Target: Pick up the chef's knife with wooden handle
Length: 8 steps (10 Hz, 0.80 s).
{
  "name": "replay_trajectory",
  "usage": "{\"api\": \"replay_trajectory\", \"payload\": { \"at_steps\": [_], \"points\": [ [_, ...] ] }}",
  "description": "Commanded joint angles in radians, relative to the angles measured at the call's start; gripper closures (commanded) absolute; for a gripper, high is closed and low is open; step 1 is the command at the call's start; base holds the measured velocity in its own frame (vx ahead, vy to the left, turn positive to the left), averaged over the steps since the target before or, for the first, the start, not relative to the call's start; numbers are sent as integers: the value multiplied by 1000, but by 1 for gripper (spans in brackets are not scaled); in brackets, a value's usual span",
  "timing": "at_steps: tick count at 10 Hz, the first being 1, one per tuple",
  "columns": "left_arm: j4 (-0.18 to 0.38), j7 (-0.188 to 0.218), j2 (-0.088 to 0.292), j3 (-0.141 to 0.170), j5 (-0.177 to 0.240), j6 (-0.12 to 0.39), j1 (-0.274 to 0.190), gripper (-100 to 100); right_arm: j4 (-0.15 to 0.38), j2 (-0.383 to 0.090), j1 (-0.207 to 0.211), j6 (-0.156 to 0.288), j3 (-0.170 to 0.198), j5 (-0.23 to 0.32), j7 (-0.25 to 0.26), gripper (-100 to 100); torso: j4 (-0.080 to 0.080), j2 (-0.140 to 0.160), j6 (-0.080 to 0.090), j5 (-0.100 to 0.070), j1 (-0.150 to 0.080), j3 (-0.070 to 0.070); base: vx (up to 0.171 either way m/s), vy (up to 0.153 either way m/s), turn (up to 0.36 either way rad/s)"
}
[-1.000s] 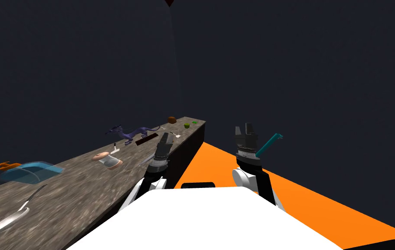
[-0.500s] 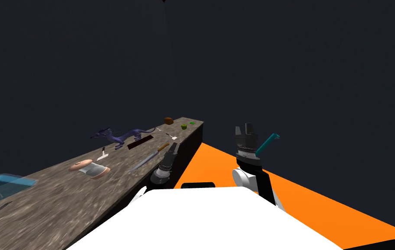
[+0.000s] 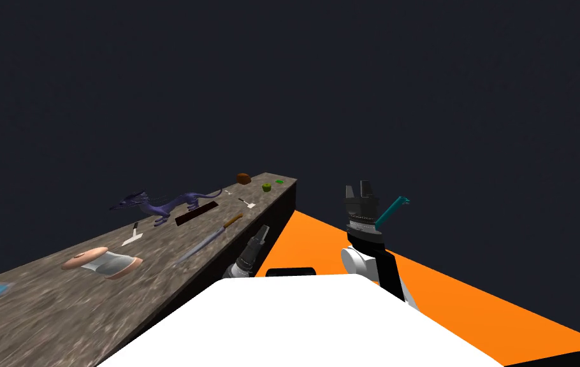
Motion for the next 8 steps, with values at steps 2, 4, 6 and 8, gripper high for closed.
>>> {"api": "replay_trajectory", "payload": {
  "at_steps": [2, 4, 6, 8],
  "points": [
    [47, -13, 57, -53, -14, -22, 41, -100, 0, 0, 0, 0, 0, 0, 0, 0, 0, -1, 0, 0, -1, 0, 78, -51, -39],
    [91, -18, 111, -92, -20, -41, 74, -100, 0, 0, 0, 0, 0, 0, 0, 0, 0, 0, 0, 0, -1, 0, 63, -51, -43],
    [138, -25, 165, -129, -26, -59, 108, -100, 0, 0, 0, 0, 0, 0, 0, 0, 0, -1, 0, 0, 0, 0, 85, -40, -41],
    [186, -32, 227, -165, -30, -75, 143, -100, 0, 0, 0, 0, 0, 0, 0, 0, 0, -1, 0, 0, -1, 0, 80, -59, -37]
  ]
}}
